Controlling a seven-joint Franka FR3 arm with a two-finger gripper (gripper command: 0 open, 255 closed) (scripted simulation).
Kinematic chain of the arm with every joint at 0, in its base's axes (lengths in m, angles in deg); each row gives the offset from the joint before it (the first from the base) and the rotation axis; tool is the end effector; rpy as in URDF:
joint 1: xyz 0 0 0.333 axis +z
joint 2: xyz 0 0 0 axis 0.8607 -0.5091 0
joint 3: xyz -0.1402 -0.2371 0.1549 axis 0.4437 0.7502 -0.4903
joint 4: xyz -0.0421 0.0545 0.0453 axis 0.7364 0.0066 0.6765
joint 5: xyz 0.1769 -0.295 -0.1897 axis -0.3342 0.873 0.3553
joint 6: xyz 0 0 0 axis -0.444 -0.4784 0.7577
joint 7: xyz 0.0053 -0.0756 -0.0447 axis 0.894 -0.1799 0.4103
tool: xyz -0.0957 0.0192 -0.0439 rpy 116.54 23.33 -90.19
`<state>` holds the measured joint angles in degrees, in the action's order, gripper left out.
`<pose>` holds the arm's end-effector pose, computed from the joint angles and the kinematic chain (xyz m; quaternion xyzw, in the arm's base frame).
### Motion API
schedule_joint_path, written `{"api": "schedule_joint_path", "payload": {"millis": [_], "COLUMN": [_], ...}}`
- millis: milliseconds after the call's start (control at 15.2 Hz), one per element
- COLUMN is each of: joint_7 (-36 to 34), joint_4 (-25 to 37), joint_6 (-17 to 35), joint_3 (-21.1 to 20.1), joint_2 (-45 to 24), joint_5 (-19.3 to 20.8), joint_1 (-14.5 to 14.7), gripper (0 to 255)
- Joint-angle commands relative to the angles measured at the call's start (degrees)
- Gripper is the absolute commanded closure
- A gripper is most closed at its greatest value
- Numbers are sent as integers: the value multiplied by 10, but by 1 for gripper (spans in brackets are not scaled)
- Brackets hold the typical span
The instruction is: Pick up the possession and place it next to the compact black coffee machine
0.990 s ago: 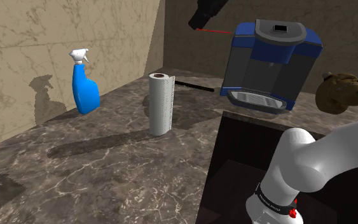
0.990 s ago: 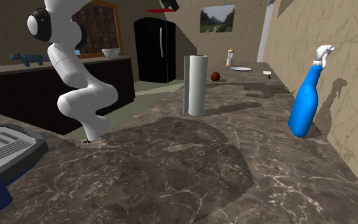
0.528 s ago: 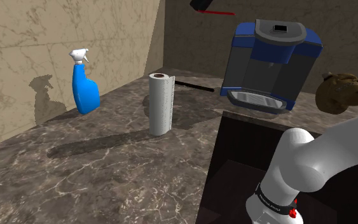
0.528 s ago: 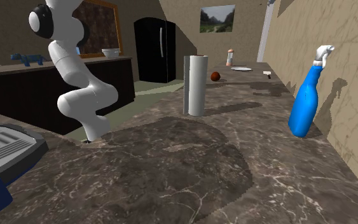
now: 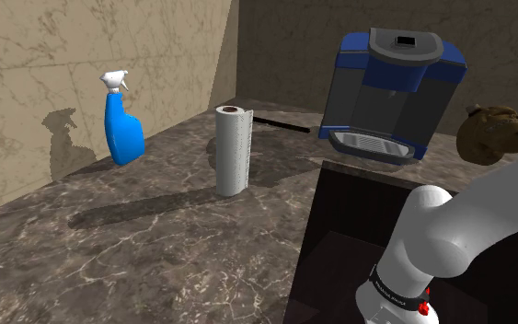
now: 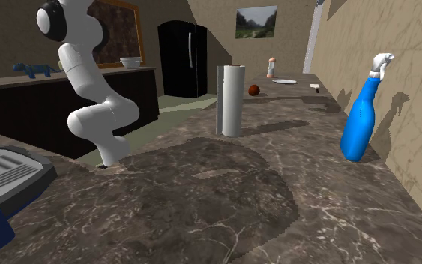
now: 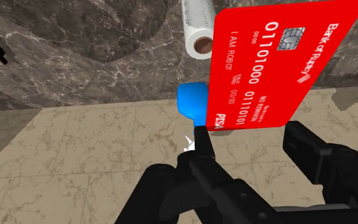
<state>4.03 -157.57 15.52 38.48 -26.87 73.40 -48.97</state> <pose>0.2427 0.1769 0.8906 -0.9419 -0.1741 -0.2820 0.0547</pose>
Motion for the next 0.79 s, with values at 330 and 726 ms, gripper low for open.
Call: {"api": "schedule_joint_path", "payload": {"millis": [330, 726], "joint_7": [-8, 18], "joint_4": [126, 176], "joint_6": [-64, -97], "joint_3": [-9, 16], "joint_2": [-62, -83], "joint_5": [10, 9], "joint_1": [-7, -10], "gripper": [255, 255]}}
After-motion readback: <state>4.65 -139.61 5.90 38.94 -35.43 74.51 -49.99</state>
